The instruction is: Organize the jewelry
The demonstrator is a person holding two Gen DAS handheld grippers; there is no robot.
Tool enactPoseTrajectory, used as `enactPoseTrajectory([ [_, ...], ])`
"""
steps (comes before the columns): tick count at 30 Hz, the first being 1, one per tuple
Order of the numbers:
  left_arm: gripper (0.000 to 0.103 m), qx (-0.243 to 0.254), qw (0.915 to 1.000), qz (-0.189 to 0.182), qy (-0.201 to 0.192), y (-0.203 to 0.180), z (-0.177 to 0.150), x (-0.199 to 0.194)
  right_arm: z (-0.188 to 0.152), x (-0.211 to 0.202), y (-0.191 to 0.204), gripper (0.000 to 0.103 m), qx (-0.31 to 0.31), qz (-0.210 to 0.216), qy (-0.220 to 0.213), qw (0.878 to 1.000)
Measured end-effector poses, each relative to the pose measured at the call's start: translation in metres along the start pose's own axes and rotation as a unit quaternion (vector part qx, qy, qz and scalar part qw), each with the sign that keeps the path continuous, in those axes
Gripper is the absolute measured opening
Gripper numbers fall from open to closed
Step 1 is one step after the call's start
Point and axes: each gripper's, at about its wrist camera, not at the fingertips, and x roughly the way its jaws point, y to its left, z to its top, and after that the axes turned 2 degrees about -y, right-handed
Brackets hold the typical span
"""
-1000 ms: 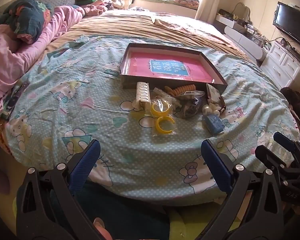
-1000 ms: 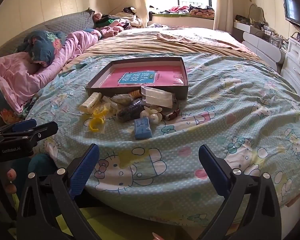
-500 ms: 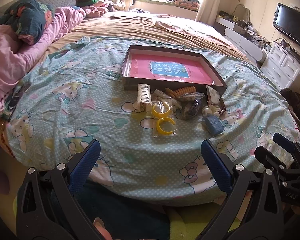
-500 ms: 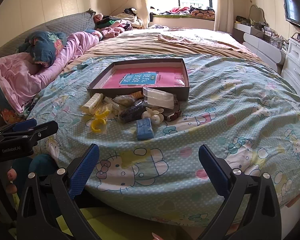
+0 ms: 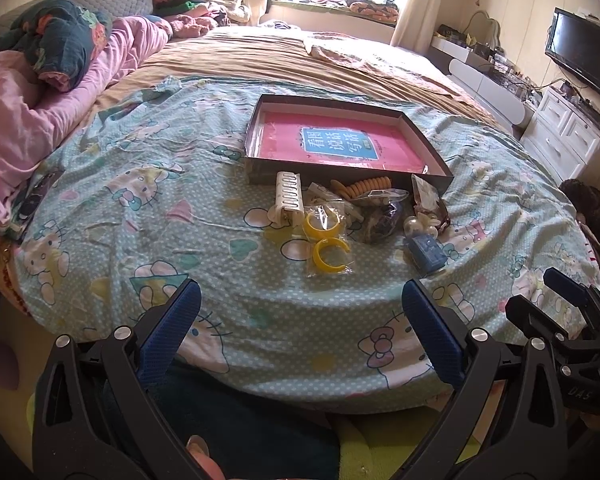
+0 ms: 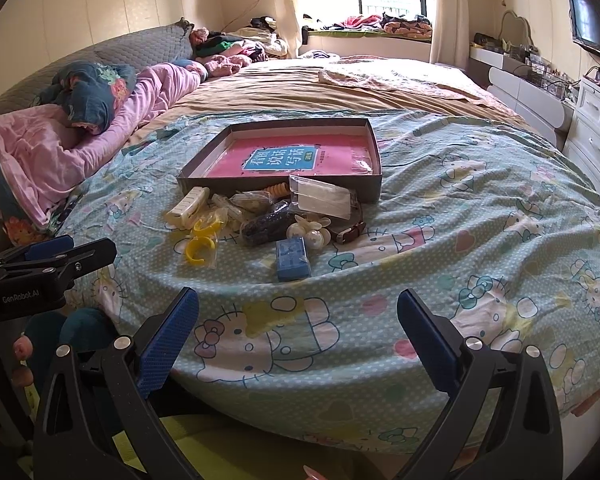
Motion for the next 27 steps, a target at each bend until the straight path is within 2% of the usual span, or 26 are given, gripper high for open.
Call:
enactPoseTrajectory([
  [27, 0.094, -0.005, 1.0, 0.002, 0.002, 0.0059, 0.0014, 0.0011, 0.0044, 0.0055, 0.0041, 0.099, -0.011, 0.025, 0.001, 1.0],
])
